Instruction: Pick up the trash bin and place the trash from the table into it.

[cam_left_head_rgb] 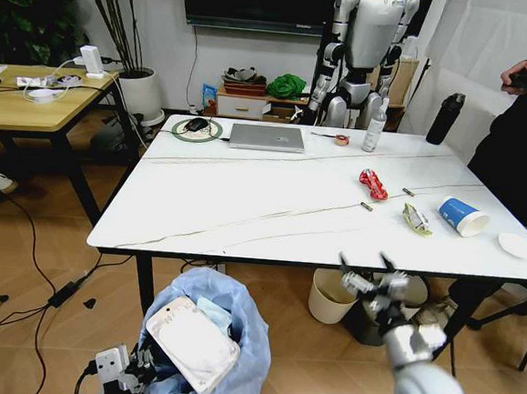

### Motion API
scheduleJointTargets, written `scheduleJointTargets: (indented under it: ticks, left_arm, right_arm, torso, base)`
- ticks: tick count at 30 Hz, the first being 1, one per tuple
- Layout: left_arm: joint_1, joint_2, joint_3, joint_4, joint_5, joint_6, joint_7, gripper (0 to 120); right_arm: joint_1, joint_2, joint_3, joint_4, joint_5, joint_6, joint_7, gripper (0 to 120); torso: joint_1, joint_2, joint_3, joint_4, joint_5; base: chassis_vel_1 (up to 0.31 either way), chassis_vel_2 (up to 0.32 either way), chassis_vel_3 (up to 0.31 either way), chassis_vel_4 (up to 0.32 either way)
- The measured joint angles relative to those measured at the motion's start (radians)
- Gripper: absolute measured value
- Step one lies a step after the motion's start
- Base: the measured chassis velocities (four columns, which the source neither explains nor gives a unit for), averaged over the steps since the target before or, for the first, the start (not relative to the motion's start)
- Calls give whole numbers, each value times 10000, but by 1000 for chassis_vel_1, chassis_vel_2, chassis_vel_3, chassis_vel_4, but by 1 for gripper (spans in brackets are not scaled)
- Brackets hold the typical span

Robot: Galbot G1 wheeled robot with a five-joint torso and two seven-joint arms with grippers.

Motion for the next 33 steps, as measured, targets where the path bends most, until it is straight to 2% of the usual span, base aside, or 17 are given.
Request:
scheduleJointTargets:
  ticks: [2, 5, 9, 11, 18, 28, 33]
  left_arm:
    - [52, -80, -48, -61, 0, -1, 2, 0]
    - [53, -95, -92, -97, -5, -1, 5, 0]
    - [152, -250, -243, -166, -24, -27, 6, 0]
    - [243, -366, -279, -213, -6, -47, 10, 0]
    - [289, -614, -363, -252, 77, -59, 15, 0]
    - [258, -677, -406, -252, 51, -54, 11, 0]
    - [255, -677, -429, -266, -2, -51, 5, 0]
  right_arm:
    - [1420, -434, -54, -521, 665, -1239, -188, 100]
    - [2109, -629, -135, -1008, 929, -1565, -538, 100]
    - [3525, -719, -501, -2614, 2138, -2173, -1414, 100]
    - [4107, -596, -743, -3466, 2338, -2218, -1748, 100]
    - [5339, -249, -1355, -5159, 2169, -1921, -2384, 100]
    - [5898, -118, -1879, -5893, 1823, -1723, -2668, 99]
    - [5953, -129, -2124, -6052, 1686, -1782, -2704, 81]
  torso:
    - [1, 0, 0, 5, -9]
    - [1, 0, 1, 7, -3]
    - [2, -1, 1, -1, -2]
    - [1, 0, 1, -1, 1]
    - [2, -1, 0, 3, -5]
    - [1, -1, 0, 1, -3]
    - [1, 0, 0, 2, -1]
  base:
    - [0, 0, 0, 0]
    - [0, 0, 0, 0]
    - [0, 0, 0, 0]
    - [0, 0, 0, 0]
    - [0, 0, 0, 0]
    - [0, 0, 0, 0]
    - [0, 0, 0, 0]
